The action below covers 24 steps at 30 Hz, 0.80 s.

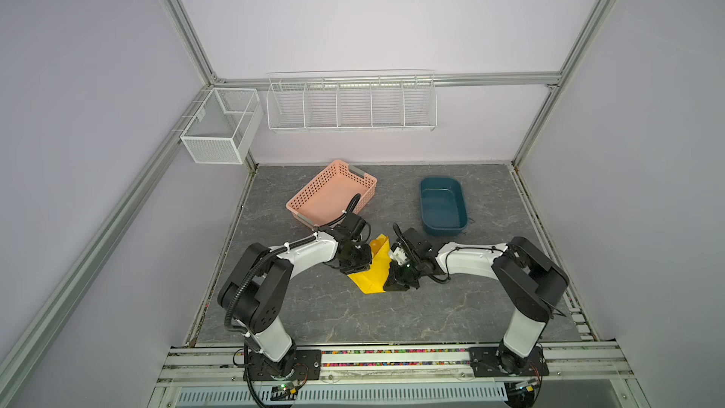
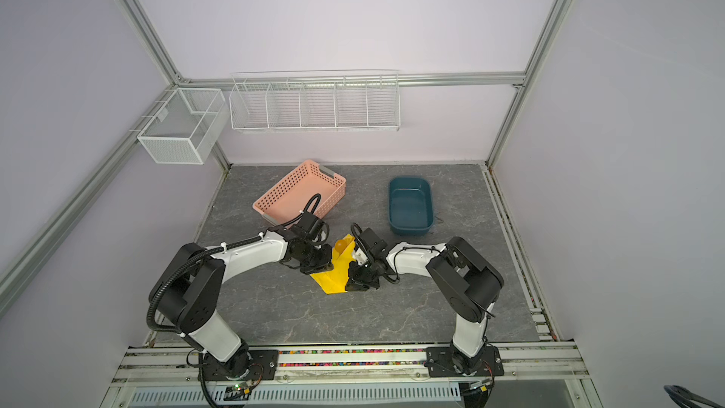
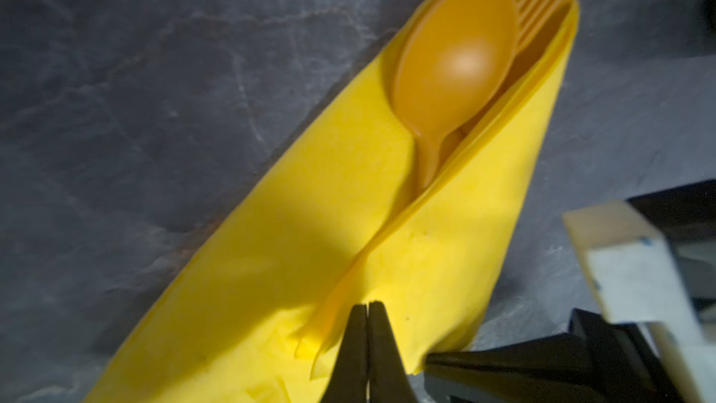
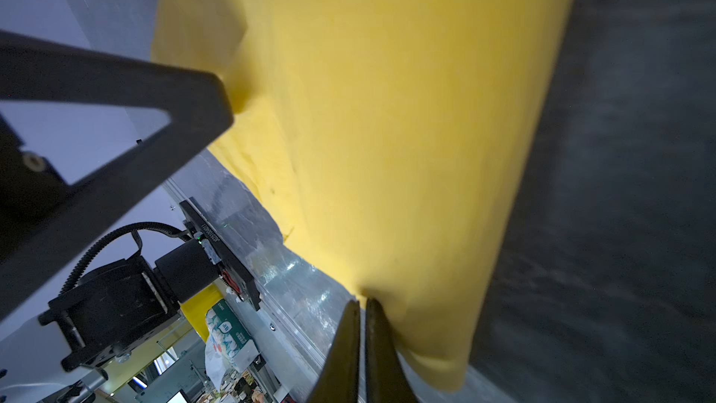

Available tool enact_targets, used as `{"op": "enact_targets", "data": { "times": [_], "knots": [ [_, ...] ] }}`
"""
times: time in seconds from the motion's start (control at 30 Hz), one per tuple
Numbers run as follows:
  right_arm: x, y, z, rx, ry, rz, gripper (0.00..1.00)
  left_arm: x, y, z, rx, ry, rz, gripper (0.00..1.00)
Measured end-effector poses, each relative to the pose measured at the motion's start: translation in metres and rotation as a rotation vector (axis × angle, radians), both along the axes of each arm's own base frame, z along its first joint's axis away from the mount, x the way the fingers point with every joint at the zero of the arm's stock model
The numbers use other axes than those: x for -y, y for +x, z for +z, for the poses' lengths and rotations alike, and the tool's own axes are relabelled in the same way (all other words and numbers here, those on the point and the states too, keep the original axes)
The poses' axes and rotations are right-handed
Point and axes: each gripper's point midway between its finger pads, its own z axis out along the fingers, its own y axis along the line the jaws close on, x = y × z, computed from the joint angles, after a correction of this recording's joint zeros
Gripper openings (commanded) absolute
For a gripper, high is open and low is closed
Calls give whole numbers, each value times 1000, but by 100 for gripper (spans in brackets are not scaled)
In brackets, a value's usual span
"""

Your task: Place the utensils on the paper napkin and roll it up

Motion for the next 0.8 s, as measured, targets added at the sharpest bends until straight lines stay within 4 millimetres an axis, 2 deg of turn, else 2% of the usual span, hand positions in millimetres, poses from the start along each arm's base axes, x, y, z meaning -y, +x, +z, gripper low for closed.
{"op": "enact_targets", "data": {
  "times": [0.23,0.37,0.6,0.8],
  "knots": [
    [0,0,0,3,-1,3,10,22,2,17,36,-38,-28,0],
    [0,0,0,2,-1,3,10,27,-1,9,20,-32,-33,0],
    [1,0,-1,5,-4,5,10,22,-4,-15,-8,5,-23,0],
    [1,0,-1,3,-6,4,10,25,-3,-16,4,-14,-26,0]
  ]
}}
